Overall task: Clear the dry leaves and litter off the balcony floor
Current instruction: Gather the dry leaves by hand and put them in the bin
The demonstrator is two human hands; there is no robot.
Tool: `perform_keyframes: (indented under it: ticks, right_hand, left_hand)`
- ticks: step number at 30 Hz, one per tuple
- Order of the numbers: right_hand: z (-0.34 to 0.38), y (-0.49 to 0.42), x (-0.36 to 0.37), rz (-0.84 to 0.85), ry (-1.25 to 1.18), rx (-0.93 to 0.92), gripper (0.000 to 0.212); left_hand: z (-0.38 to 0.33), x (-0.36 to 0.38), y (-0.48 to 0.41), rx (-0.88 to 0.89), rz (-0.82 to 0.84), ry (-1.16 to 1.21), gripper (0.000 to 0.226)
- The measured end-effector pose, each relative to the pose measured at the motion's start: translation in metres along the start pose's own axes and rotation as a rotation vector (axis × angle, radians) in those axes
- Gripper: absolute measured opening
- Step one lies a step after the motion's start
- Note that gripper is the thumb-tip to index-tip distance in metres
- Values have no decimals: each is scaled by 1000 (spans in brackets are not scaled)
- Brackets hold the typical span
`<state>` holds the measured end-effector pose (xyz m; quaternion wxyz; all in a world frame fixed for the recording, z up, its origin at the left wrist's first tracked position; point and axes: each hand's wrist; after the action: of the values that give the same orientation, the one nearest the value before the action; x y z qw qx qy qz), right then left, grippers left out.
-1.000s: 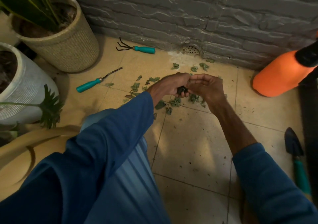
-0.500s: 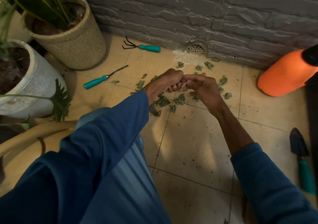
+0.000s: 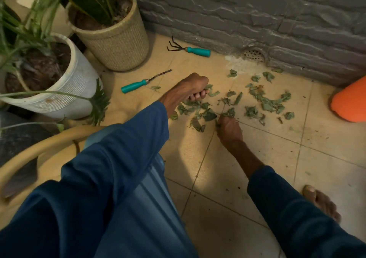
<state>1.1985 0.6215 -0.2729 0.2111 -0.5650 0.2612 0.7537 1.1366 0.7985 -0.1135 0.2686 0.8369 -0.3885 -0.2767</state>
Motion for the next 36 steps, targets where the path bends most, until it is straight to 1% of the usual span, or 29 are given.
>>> perform_keyframes:
  ticks: [3, 6, 8, 10, 14, 17, 21, 24, 26, 28, 29, 36]
  right_hand:
    - [-1, -3, -2, 31, 30, 7, 15]
    - [-4, -3, -9, 23, 39, -34, 17]
    - [-8, -7, -11, 35, -12, -38, 15]
    - [-10, -14, -15, 59, -112, 4, 14]
    - [-6, -24, -28, 36, -220, -43, 15]
    - [-1, -30, -36, 66, -279, -33, 18]
    - [7, -40, -41, 75, -242, -130, 16]
    - [14, -46, -43, 74, -221, -144, 13]
    - [19, -48, -40, 105, -193, -150, 14]
    - [23, -45, -35, 162, -174, -109, 13]
    - [24, -43, -32, 162, -179, -95, 12]
    - [7, -32, -38, 31, -312, 34, 16]
  left_hand:
    - [3, -7, 1, -9, -10, -14, 32]
    - [4, -11, 4, -29, -10, -17, 31]
    - [3, -12, 7, -28, -15, -21, 31]
    - [3, -14, 9, -17, -26, -33, 32]
    - [2, -19, 11, 7, -40, -37, 30]
    - [0, -19, 12, 20, -44, -40, 30]
    - [-1, -15, 13, 30, -57, -62, 31]
    - [-1, -14, 13, 44, -73, -83, 31]
    - [-1, -15, 14, 52, -76, -92, 31]
    - [0, -16, 14, 53, -74, -96, 31]
    - [1, -16, 14, 51, -71, -97, 31]
    - [0, -15, 14, 45, -67, -124, 31]
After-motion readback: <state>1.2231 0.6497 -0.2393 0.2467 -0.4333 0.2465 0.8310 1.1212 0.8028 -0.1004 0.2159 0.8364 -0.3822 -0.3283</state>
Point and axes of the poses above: each hand's wrist, its own y-axis away from the middle knuckle, its own x-axis out of the palm, z = x × y, and after that the axes turned 14 degrees about y, right-handed
